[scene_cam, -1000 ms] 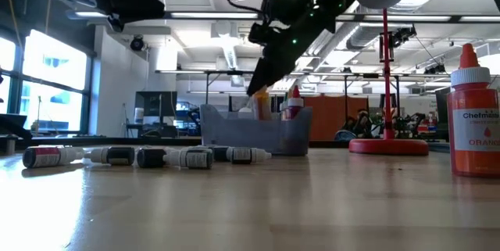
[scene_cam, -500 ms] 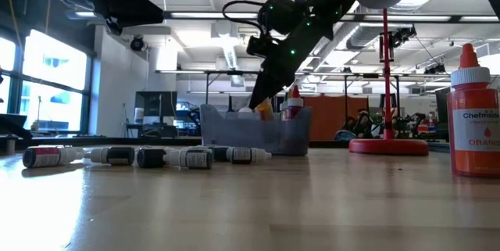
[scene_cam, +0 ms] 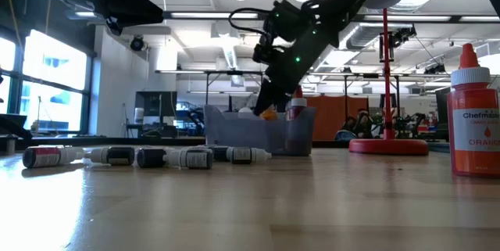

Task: Pick & Place food coloring
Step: Put the big yellow food coloring bottle into the black bin, then put the big orange food coloring bottle into the black bin

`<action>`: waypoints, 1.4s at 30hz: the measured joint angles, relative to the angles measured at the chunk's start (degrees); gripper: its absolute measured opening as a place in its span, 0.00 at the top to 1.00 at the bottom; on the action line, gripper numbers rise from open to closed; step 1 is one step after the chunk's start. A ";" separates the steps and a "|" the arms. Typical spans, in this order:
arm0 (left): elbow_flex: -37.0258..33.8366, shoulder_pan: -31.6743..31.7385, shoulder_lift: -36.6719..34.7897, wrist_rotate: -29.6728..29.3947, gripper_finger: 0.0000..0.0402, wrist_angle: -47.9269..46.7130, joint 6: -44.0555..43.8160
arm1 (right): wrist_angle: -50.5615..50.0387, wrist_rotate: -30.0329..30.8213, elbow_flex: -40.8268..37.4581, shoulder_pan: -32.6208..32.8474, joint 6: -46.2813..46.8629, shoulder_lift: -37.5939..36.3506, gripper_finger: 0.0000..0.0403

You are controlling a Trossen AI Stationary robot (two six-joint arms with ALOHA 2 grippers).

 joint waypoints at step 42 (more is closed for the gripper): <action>0.00 -0.01 -0.01 -0.26 0.72 -0.14 -1.51 | -33.83 5.76 -0.51 34.38 4.53 -25.92 0.66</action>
